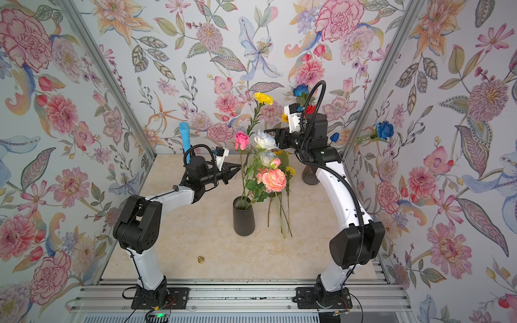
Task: Pick out yellow flowers from the vase
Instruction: Place the flower at the center of the board.
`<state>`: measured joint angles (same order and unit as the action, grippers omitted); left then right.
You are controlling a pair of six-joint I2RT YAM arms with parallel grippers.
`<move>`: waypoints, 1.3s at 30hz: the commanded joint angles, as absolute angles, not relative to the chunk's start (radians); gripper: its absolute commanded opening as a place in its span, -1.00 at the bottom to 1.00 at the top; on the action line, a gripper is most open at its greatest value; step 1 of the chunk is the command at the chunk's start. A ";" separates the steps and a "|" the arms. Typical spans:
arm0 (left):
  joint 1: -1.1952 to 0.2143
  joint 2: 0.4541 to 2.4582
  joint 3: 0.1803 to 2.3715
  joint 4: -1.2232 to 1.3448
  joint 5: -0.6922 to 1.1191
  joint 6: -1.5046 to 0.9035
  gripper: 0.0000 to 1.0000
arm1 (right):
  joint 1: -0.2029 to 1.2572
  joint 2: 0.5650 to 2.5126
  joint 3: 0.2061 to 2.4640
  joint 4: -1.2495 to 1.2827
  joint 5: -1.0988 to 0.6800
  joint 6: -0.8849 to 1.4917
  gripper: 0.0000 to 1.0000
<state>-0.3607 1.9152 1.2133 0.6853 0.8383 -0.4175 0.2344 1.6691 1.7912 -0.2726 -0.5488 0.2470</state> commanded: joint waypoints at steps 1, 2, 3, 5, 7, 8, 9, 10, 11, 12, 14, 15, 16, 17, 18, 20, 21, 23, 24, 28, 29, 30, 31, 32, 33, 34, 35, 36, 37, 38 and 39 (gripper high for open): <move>-0.368 1.948 1.248 0.702 0.863 -0.453 -1.00 | 0.209 1.607 1.738 -0.238 -0.537 0.242 0.50; -0.368 1.951 1.249 0.703 0.861 -0.454 -1.00 | 0.199 1.602 1.730 -0.227 -0.542 0.249 0.52; -0.368 1.954 1.250 0.701 0.862 -0.452 -1.00 | 0.189 1.601 1.726 -0.221 -0.548 0.256 0.53; -0.368 1.959 1.251 0.697 0.861 -0.452 -1.00 | 0.173 1.598 1.725 -0.216 -0.549 0.274 0.56; -0.368 1.966 1.251 0.695 0.865 -0.453 -1.00 | 0.156 1.591 1.714 -0.187 -0.549 0.297 0.58; -0.367 1.970 1.253 0.694 0.867 -0.452 -1.00 | 0.150 1.588 1.712 -0.181 -0.541 0.307 0.59; -0.368 1.974 1.257 0.692 0.876 -0.454 -1.00 | 0.142 1.585 1.712 -0.180 -0.529 0.313 0.59; -0.368 1.982 1.261 0.688 0.884 -0.457 -1.00 | 0.137 1.579 1.705 -0.172 -0.511 0.318 0.62; -0.369 1.988 1.266 0.683 0.888 -0.462 -1.00 | 0.131 1.572 1.697 -0.164 -0.492 0.322 0.63; -0.368 1.995 1.269 0.687 0.895 -0.479 -1.00 | 0.126 1.563 1.691 -0.161 -0.467 0.324 0.66; -0.369 2.012 1.271 0.718 0.915 -0.538 -1.00 | 0.116 1.548 1.679 -0.161 -0.434 0.325 0.69; -0.369 2.023 1.272 0.727 0.924 -0.579 -1.00 | 0.111 1.542 1.669 -0.161 -0.423 0.324 0.69; -0.368 2.036 1.279 0.734 0.932 -0.607 -1.00 | 0.109 1.532 1.657 -0.161 -0.414 0.326 0.69; -0.369 2.045 1.282 0.734 0.939 -0.628 -1.00 | 0.106 1.524 1.645 -0.160 -0.406 0.326 0.70; -0.369 2.055 1.283 0.740 0.943 -0.643 -1.00 | 0.104 1.514 1.631 -0.158 -0.395 0.327 0.70; -0.368 2.068 1.287 0.721 0.933 -0.648 -1.00 | 0.103 1.485 1.594 -0.157 -0.366 0.326 0.70; -0.368 2.073 1.292 0.698 0.931 -0.639 -1.00 | 0.102 1.466 1.569 -0.151 -0.349 0.327 0.70; -0.368 2.078 1.295 0.673 0.926 -0.624 -1.00 | 0.100 1.428 1.522 -0.137 -0.331 0.323 0.70; -0.369 2.082 1.299 0.660 0.925 -0.620 -1.00 | 0.099 1.409 1.498 -0.134 -0.325 0.321 0.70; -0.370 2.110 1.337 0.616 0.938 -0.637 -1.00 | 0.087 1.331 1.385 -0.135 -0.301 0.341 0.68; -0.370 2.121 1.353 0.604 0.944 -0.642 -1.00 | 0.086 1.316 1.356 -0.134 -0.299 0.347 0.66; -0.370 2.132 1.365 0.593 0.948 -0.646 -1.00 | 0.085 1.299 1.323 -0.132 -0.304 0.355 0.63; -0.370 2.142 1.372 0.585 0.950 -0.646 -1.00 | 0.086 1.286 1.292 -0.133 -0.311 0.359 0.61; -0.371 2.147 1.377 0.578 0.948 -0.643 -1.00 | 0.087 1.275 1.265 -0.133 -0.317 0.364 0.58; -0.371 2.153 1.385 0.569 0.947 -0.641 -1.00 | 0.090 1.263 1.227 -0.129 -0.317 0.372 0.55; -0.371 2.158 1.389 0.565 0.947 -0.642 -1.00 | 0.092 1.255 1.195 -0.121 -0.319 0.380 0.53; -0.371 2.163 1.395 0.556 0.946 -0.640 -1.00 | 0.092 1.247 1.157 -0.110 -0.322 0.395 0.49; -0.371 2.170 1.401 0.548 0.950 -0.635 -1.00 | 0.092 1.243 1.120 -0.091 -0.329 0.415 0.46; -0.371 2.173 1.406 0.537 0.950 -0.629 -1.00 | 0.095 1.241 1.082 -0.060 -0.345 0.435 0.43; -0.371 2.178 1.414 0.522 0.949 -0.618 -1.00 | 0.098 1.240 1.045 -0.018 -0.368 0.460 0.41; -0.372 2.179 1.423 0.496 0.945 -0.600 -1.00 | 0.103 1.243 1.004 0.014 -0.388 0.483 0.39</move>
